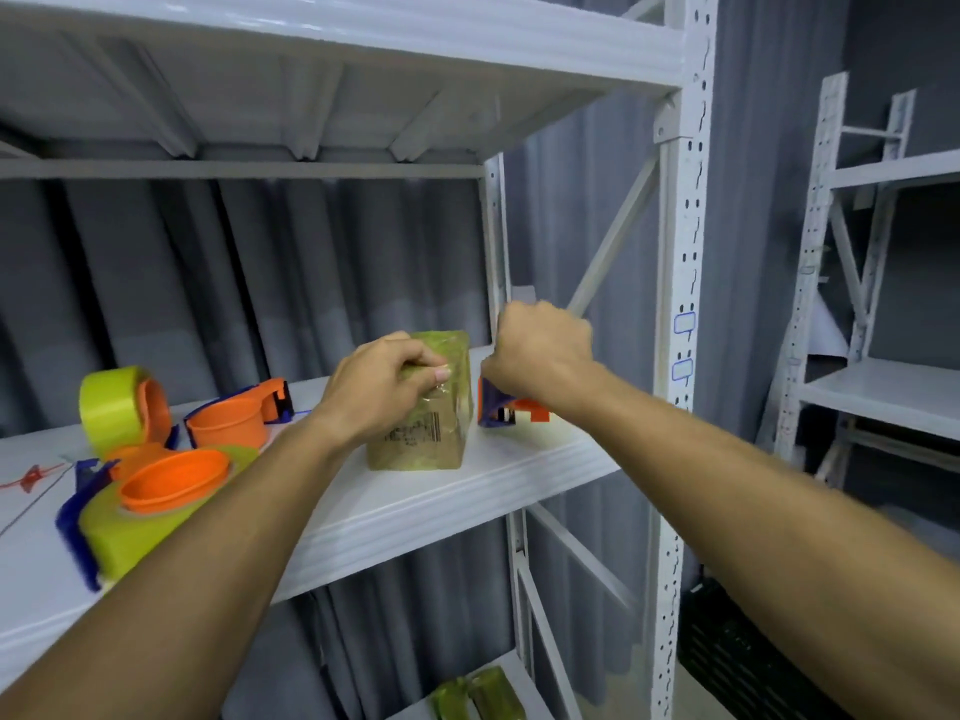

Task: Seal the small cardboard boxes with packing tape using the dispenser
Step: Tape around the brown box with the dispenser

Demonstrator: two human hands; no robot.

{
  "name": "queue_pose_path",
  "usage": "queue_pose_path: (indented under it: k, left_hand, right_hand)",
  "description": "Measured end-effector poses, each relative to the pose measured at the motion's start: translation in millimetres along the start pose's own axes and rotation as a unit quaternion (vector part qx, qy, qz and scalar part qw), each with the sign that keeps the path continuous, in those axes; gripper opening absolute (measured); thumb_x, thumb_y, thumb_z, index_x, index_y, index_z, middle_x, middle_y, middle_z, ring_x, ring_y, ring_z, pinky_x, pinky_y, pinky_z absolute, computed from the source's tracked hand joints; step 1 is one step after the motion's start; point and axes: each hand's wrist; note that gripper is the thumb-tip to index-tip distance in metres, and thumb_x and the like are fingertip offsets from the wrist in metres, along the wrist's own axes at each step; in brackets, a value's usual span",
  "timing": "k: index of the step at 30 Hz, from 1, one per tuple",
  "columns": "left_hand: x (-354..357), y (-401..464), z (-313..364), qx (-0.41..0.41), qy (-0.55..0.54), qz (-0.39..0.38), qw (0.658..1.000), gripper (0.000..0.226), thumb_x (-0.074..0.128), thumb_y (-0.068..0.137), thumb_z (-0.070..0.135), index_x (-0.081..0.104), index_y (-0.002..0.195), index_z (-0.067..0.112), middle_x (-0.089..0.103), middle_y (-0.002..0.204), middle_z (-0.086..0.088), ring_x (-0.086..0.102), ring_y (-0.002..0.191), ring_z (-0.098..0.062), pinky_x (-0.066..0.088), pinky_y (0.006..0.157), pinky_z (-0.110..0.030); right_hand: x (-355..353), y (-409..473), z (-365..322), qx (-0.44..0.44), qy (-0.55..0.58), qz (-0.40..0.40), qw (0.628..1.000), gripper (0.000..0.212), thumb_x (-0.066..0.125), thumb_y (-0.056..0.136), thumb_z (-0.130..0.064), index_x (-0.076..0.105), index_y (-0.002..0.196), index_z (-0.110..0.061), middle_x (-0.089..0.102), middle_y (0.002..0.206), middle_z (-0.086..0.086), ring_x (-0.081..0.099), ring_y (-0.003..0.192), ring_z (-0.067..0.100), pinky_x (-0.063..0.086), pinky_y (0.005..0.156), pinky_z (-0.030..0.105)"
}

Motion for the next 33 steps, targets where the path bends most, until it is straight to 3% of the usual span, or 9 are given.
queue_pose_path:
  k: [8, 12, 14, 15, 17, 19, 22, 26, 33]
  left_hand:
    - [11.4, 2.4, 11.2, -0.055, 0.022, 0.065, 0.996, 0.036, 0.063, 0.079, 0.068, 0.073, 0.076, 0.034, 0.063, 0.088, 0.014, 0.060, 0.083, -0.011, 0.048, 0.071, -0.032]
    - [21.5, 1.6, 21.9, -0.071, 0.037, 0.116, 0.990, 0.026, 0.072, 0.079, 0.052, 0.067, 0.069, 0.029, 0.060, 0.082, 0.011, 0.058, 0.079, -0.012, 0.037, 0.057, -0.025]
    - [25.1, -0.1, 21.6, -0.060, 0.015, 0.124, 0.990, 0.021, 0.073, 0.081, 0.042, 0.064, 0.069, 0.027, 0.057, 0.082, 0.010, 0.057, 0.082, -0.013, 0.042, 0.066, -0.027]
    - [27.8, -1.7, 20.4, -0.048, 0.010, 0.128, 0.991, 0.021, 0.073, 0.083, 0.041, 0.063, 0.071, 0.026, 0.056, 0.082, 0.011, 0.056, 0.087, -0.012, 0.045, 0.083, -0.032]
    - [33.4, -5.7, 19.2, -0.046, 0.033, 0.147, 0.987, 0.022, 0.071, 0.086, 0.044, 0.064, 0.076, 0.026, 0.056, 0.086, 0.013, 0.049, 0.105, -0.013, 0.027, 0.111, -0.045]
    - [36.3, -8.4, 22.9, -0.074, 0.046, 0.150, 0.985, 0.023, 0.068, 0.087, 0.051, 0.066, 0.082, 0.028, 0.060, 0.097, 0.014, 0.041, 0.120, -0.020, 0.026, 0.104, -0.046]
    - [33.4, -8.7, 26.7, -0.077, 0.048, 0.135, 0.987, 0.022, 0.069, 0.087, 0.051, 0.071, 0.093, 0.030, 0.065, 0.106, 0.008, 0.048, 0.114, -0.028, 0.037, 0.091, -0.041]
    - [16.6, -2.9, 22.3, -0.069, 0.022, 0.101, 0.992, 0.031, 0.078, 0.080, 0.045, 0.074, 0.104, 0.026, 0.069, 0.105, 0.007, 0.061, 0.107, -0.022, 0.054, 0.088, -0.041]
    - [11.9, -8.9, 7.0, -0.113, 0.058, 0.054, 0.990, 0.046, 0.073, 0.079, 0.060, 0.069, 0.114, 0.029, 0.061, 0.116, 0.003, 0.056, 0.113, -0.025, 0.050, 0.097, -0.047]
  right_hand:
    - [-17.8, 19.0, 15.5, 0.007, 0.035, 0.026, 0.999, 0.027, 0.069, 0.073, -0.039, 0.052, 0.077, -0.018, 0.053, 0.075, 0.001, 0.055, 0.072, 0.027, 0.034, 0.054, 0.031]
    - [-29.0, 21.2, 16.5, 0.012, 0.050, 0.056, 0.997, 0.026, 0.069, 0.074, -0.040, 0.054, 0.074, -0.018, 0.057, 0.076, 0.002, 0.058, 0.071, 0.027, 0.038, 0.056, 0.033]
    - [-37.1, 23.0, 17.2, 0.009, 0.061, 0.072, 0.995, 0.028, 0.069, 0.073, -0.042, 0.055, 0.074, -0.018, 0.056, 0.073, 0.000, 0.058, 0.070, 0.027, 0.037, 0.055, 0.032]
    - [-41.7, 23.1, 17.8, 0.008, 0.072, 0.075, 0.995, 0.030, 0.070, 0.073, -0.044, 0.054, 0.073, -0.019, 0.055, 0.070, -0.001, 0.056, 0.067, 0.024, 0.034, 0.053, 0.029]
    - [-49.4, 22.5, 17.8, 0.002, 0.084, 0.076, 0.994, 0.033, 0.071, 0.073, -0.045, 0.051, 0.071, -0.019, 0.053, 0.068, -0.002, 0.052, 0.064, 0.021, 0.029, 0.050, 0.027]
    - [-54.5, 21.2, 17.2, 0.000, 0.089, 0.076, 0.993, 0.035, 0.072, 0.074, -0.047, 0.051, 0.072, -0.019, 0.054, 0.070, -0.003, 0.054, 0.067, 0.023, 0.032, 0.052, 0.028]
    - [-57.0, 17.6, 15.4, 0.000, 0.112, 0.070, 0.991, 0.033, 0.072, 0.074, -0.043, 0.051, 0.068, -0.019, 0.056, 0.068, -0.002, 0.053, 0.064, 0.020, 0.031, 0.050, 0.026]
    - [-59.0, 14.5, 15.4, -0.005, 0.130, 0.069, 0.989, 0.029, 0.073, 0.075, -0.040, 0.057, 0.068, -0.017, 0.061, 0.067, -0.001, 0.057, 0.065, 0.020, 0.035, 0.052, 0.027]
    - [-61.7, 12.4, 22.7, -0.006, 0.158, 0.077, 0.984, 0.036, 0.073, 0.078, -0.049, 0.055, 0.069, -0.019, 0.060, 0.065, -0.005, 0.056, 0.064, 0.014, 0.035, 0.051, 0.026]
Point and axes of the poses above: each hand's wrist, its own y-axis towards the middle knuckle, its own x-axis out of the palm, z = x × y
